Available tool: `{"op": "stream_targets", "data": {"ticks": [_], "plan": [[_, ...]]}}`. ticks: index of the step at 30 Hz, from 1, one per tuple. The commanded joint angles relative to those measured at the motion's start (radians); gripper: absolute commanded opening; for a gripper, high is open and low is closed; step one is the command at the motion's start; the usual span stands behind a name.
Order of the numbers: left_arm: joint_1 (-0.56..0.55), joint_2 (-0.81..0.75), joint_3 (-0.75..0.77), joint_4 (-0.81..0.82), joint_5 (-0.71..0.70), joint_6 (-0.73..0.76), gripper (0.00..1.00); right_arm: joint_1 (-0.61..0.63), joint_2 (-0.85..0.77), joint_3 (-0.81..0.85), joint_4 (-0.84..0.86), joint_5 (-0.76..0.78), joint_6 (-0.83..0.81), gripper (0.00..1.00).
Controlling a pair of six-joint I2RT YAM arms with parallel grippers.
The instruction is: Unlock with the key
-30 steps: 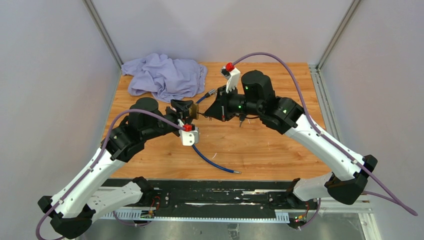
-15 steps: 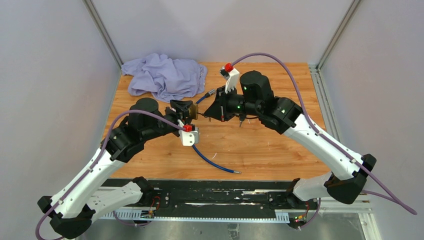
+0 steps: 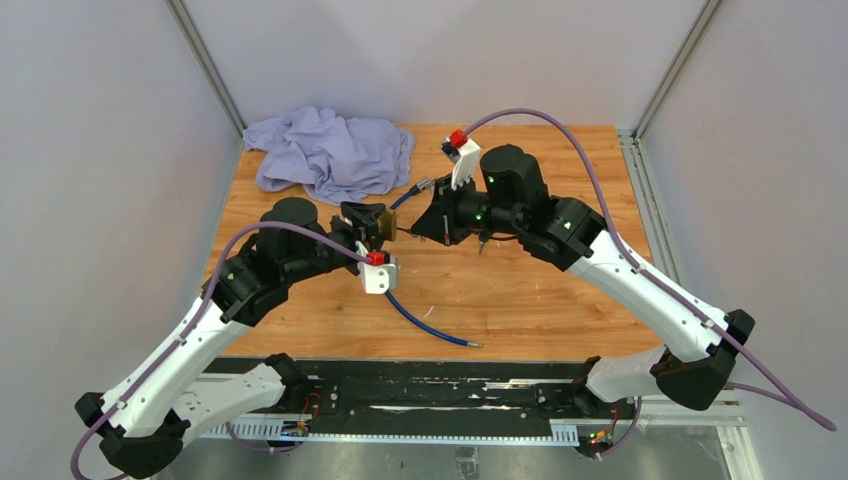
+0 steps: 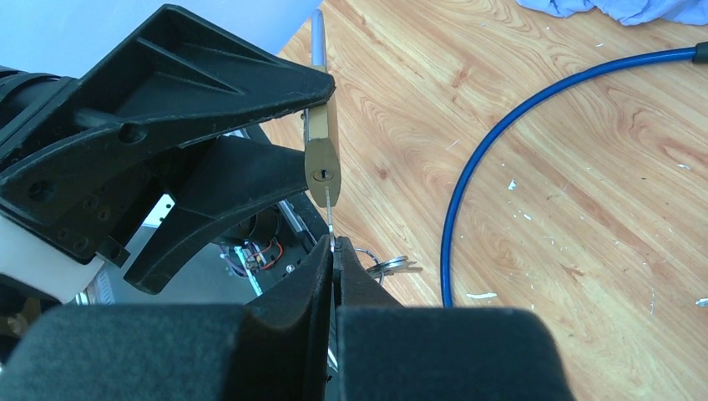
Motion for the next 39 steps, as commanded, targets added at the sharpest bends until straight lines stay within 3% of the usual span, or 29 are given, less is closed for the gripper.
{"op": "stream_targets", "data": {"ticks": [1,39], "plan": [[-0.012,-0.022,0.011,0.081,0.014,0.013,0.00,0.013,-0.046,-0.010,0.024,-0.010,-0.033,0.01],[-0.017,-0.014,0.026,0.081,0.017,0.013,0.00,0.013,-0.011,-0.017,0.055,-0.023,-0.012,0.01]]}}
